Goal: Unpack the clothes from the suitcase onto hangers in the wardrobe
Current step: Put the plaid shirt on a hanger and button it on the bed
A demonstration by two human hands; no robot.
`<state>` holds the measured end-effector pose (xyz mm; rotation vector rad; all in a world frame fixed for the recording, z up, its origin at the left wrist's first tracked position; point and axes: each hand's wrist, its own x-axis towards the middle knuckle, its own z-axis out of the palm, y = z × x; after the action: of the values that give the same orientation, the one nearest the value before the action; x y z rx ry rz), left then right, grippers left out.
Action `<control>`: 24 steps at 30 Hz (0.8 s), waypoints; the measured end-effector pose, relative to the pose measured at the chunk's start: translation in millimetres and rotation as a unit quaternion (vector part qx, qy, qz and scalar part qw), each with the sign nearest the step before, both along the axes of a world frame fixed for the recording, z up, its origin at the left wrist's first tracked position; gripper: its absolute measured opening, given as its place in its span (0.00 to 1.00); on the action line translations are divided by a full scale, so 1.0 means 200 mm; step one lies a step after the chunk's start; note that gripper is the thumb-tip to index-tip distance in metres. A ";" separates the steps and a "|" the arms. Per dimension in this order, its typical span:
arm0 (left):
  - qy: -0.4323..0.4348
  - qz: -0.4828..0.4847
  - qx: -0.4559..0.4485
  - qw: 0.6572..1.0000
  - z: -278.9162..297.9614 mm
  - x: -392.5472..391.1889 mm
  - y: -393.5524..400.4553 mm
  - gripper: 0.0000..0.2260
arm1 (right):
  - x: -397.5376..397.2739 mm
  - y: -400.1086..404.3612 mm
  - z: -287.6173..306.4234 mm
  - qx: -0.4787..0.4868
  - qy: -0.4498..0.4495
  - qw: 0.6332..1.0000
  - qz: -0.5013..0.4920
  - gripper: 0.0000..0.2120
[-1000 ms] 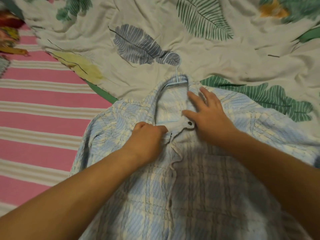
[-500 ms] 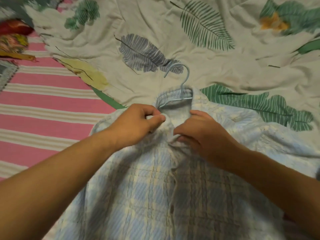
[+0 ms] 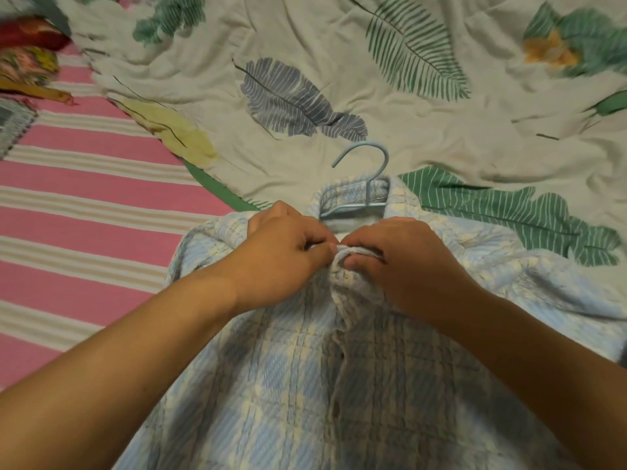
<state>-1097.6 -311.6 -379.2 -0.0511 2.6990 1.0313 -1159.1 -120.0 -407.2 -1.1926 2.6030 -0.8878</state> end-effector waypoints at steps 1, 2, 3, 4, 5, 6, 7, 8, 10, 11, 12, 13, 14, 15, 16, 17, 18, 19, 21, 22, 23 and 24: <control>0.016 -0.010 -0.020 1.000 0.01 0.02 0.01 0.09 | 0.00 0.00 0.01 0.002 -0.008 1.000 0.014 0.19; 0.038 -0.020 -0.037 0.998 0.01 0.04 0.03 0.07 | 0.00 0.00 0.01 0.002 -0.010 1.000 0.022 0.21; 0.062 -0.024 -0.051 0.996 0.00 0.06 0.04 0.07 | 0.00 0.01 0.01 0.002 -0.011 1.000 0.023 0.21; 0.087 -0.021 -0.061 0.994 -0.02 0.08 0.06 0.07 | 0.00 0.02 0.00 0.005 -0.007 1.000 0.023 0.20; 0.110 -0.014 -0.064 0.992 -0.05 0.10 0.08 0.07 | 0.02 0.03 0.00 0.011 0.009 1.000 0.023 0.19; 0.126 -0.013 -0.061 0.990 -0.07 0.12 0.08 0.06 | 0.04 0.04 -0.01 0.018 0.033 0.999 0.019 0.19; 0.134 -0.023 -0.058 0.989 -0.09 0.13 0.09 0.05 | 0.07 0.04 -0.03 0.024 0.055 0.998 0.009 0.19; 0.139 -0.045 -0.059 0.987 -0.11 0.14 0.09 0.04 | 0.11 0.06 -0.05 0.023 0.066 0.998 -0.004 0.19; 0.146 -0.096 -0.072 0.982 -0.15 0.17 0.08 0.04 | 0.18 0.09 -0.09 0.001 0.057 0.998 -0.020 0.15; 0.147 -0.110 -0.083 0.979 -0.16 0.19 0.09 0.04 | 0.23 0.12 -0.10 -0.009 0.042 0.999 -0.016 0.12; 0.148 -0.114 -0.097 0.978 -0.18 0.22 0.10 0.04 | 0.26 0.14 -0.11 -0.017 0.026 0.999 -0.015 0.09; 0.150 -0.111 -0.113 0.976 -0.19 0.25 0.11 0.03 | 0.29 0.17 -0.10 -0.029 0.011 0.999 -0.030 0.08; 0.147 -0.104 -0.132 0.975 -0.20 0.29 0.14 0.02 | 0.30 0.19 -0.08 -0.054 -0.005 0.996 -0.068 0.09; 0.148 -0.097 -0.150 0.973 -0.22 0.33 0.15 0.02 | 0.30 0.21 -0.06 -0.087 -0.017 0.989 -0.122 0.11; 0.146 -0.091 -0.164 0.971 -0.23 0.37 0.17 0.03 | 0.28 0.22 -0.04 -0.112 -0.025 0.978 -0.172 0.15; 0.149 -0.088 -0.169 0.970 -0.24 0.40 0.18 0.04 | 0.26 0.22 -0.02 -0.114 -0.040 0.972 -0.202 0.20; 0.162 -0.087 -0.174 0.967 -0.25 0.43 0.20 0.04 | 0.23 0.22 -0.01 -0.087 -0.057 0.975 -0.197 0.22; 0.184 -0.088 -0.183 0.962 -0.26 0.45 0.22 0.03 | 0.22 0.20 -0.01 -0.031 -0.047 0.985 -0.164 0.21; 0.218 -0.084 -0.199 0.952 -0.24 0.49 0.27 0.03 | 0.23 0.17 -0.02 0.069 0.003 0.994 -0.083 0.13; 0.230 -0.081 -0.206 0.948 -0.23 0.52 0.29 0.02 | 0.26 0.17 -0.02 0.078 0.004 0.994 -0.075 0.11; 0.236 -0.086 -0.207 0.946 -0.21 0.55 0.30 0.01 | 0.30 0.19 -0.01 0.065 -0.014 0.993 -0.099 0.11; 0.227 -0.099 -0.209 0.946 -0.17 0.58 0.31 0.04 | 0.36 0.21 0.03 0.037 -0.040 0.989 -0.135 0.10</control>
<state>-982.0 -249.3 -413.9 0.4228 3.2044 0.4346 -1086.7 -77.1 -401.9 -0.7807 2.7470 -0.8554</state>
